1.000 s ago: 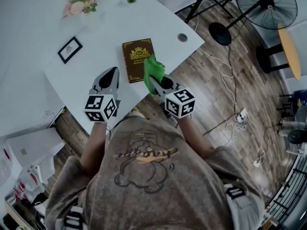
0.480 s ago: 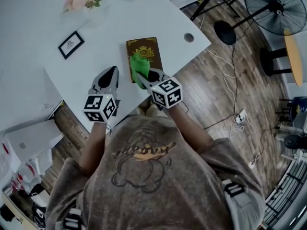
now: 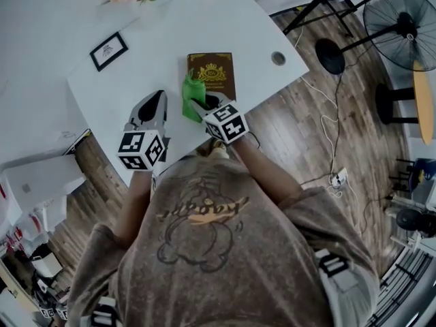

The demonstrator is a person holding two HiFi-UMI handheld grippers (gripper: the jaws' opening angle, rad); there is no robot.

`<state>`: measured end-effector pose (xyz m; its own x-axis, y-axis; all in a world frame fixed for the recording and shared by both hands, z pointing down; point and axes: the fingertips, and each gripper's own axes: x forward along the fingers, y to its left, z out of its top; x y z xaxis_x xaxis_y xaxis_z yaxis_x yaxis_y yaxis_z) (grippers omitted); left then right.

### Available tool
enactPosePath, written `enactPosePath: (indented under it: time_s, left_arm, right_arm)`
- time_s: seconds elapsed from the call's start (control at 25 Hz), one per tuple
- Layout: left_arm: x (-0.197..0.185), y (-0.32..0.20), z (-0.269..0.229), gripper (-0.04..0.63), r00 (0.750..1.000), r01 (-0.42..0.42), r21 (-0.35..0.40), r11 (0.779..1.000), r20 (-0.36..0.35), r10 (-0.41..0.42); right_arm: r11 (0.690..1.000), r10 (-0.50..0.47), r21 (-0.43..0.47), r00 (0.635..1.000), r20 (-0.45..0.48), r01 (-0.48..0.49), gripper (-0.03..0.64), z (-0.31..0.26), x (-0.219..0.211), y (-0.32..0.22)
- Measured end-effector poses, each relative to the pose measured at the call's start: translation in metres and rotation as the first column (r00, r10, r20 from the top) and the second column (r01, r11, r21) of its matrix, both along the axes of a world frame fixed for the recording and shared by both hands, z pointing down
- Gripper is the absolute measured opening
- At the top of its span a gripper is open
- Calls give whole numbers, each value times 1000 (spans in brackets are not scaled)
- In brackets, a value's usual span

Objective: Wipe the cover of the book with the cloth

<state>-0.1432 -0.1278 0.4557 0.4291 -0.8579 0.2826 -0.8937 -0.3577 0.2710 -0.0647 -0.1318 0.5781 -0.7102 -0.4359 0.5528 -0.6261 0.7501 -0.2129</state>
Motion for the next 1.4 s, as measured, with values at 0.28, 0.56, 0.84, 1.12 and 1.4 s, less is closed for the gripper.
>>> enactPosePath:
  time_s: [0.28, 0.56, 0.84, 1.12, 1.4]
  left_arm:
    - [1, -7, 3, 3, 1000, 14, -6, 1000, -11, -14]
    - [21, -16, 6, 3, 1000, -15, -14, 1000, -17, 15]
    - [42, -19, 12, 3, 999, -44, -27, 999, -30, 43]
    - [53, -19, 17, 3, 998, -61, -36, 997, -26, 60]
    - [53, -18, 18, 3, 998, -58, -39, 998, -24, 57]
  right_arm:
    - [999, -33, 0, 994, -107, 33, 67, 22, 6, -5]
    - [1000, 0, 2, 993, -118, 1, 67, 23, 35, -15]
    - [998, 67, -4, 991, -118, -68, 69, 25, 75, -20]
    - [993, 114, 4, 987, -112, -114, 69, 25, 109, -22]
    - [990, 143, 21, 981, -127, -142, 71, 25, 139, -27]
